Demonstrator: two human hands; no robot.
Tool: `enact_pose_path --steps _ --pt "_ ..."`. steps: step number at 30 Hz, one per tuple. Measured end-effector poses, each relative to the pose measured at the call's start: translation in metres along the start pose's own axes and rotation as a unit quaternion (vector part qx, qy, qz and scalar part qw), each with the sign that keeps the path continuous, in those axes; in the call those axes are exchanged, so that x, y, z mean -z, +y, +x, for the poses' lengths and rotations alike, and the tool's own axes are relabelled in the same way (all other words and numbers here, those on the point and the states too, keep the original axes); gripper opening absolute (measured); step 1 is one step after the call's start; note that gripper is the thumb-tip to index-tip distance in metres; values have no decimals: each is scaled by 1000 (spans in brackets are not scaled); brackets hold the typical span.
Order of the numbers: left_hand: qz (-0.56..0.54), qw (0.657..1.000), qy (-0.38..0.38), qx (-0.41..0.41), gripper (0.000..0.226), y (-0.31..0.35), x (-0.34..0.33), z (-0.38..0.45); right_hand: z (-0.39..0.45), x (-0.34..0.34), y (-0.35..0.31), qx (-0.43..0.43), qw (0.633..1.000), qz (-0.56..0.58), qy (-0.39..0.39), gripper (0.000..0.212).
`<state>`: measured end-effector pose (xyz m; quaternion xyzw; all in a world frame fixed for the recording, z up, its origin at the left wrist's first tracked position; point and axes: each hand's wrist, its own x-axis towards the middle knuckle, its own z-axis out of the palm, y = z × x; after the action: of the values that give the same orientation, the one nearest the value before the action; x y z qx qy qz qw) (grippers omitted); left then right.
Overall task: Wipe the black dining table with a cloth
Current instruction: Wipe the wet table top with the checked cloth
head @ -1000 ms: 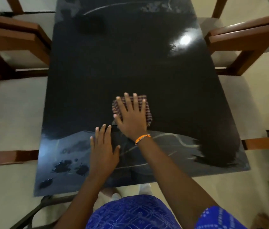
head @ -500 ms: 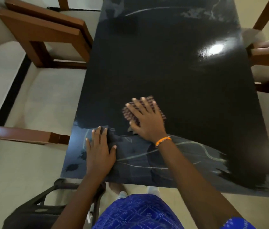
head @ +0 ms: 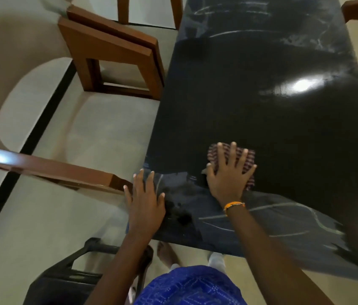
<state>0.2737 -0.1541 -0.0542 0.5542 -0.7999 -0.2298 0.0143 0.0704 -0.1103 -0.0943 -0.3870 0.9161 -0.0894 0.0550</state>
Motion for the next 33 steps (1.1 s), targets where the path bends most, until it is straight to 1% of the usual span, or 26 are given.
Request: enact_pose_path --steps 3,5,7,10,11,13,15,17,22,25,27,29,33 --pt "-62 998 6 28 61 -28 9 1 -11 -15 -74 96 995 1 -25 67" --pt "-114 992 8 45 59 -42 10 0 -11 -22 -109 153 987 1 -45 67" --pt "-168 984 15 49 53 -56 6 -4 -2 -25 -126 205 977 -4 -61 64" --pt "-229 971 59 26 36 -67 -2 -12 33 -23 -130 271 960 -23 -73 60" --pt "-255 964 70 26 32 -69 -4 -15 45 -21 -131 282 956 -26 -79 59" --pt "-328 941 72 44 31 -71 -7 -22 64 -19 -136 274 957 -26 -94 58" --pt "-383 918 61 80 34 -73 -10 -26 71 -19 -143 249 963 -29 -99 58" --pt "-410 903 42 120 37 -78 -14 -29 63 -19 -144 242 965 -39 -91 58" --pt "-483 857 14 178 41 -89 -20 -42 -10 -23 -126 313 946 -38 -70 59" --pt "-496 841 5 216 37 -93 -23 -53 -71 -26 -119 353 933 -33 -62 62" --pt "-504 833 7 227 35 -92 -24 -58 -102 -27 -118 385 920 -19 -76 61" --pt "-521 822 10 231 32 -89 -24 -62 -117 -28 -115 409 908 0 -94 60" --pt "-540 800 16 263 26 -79 -25 -65 -109 -22 -106 426 898 9 -113 56"
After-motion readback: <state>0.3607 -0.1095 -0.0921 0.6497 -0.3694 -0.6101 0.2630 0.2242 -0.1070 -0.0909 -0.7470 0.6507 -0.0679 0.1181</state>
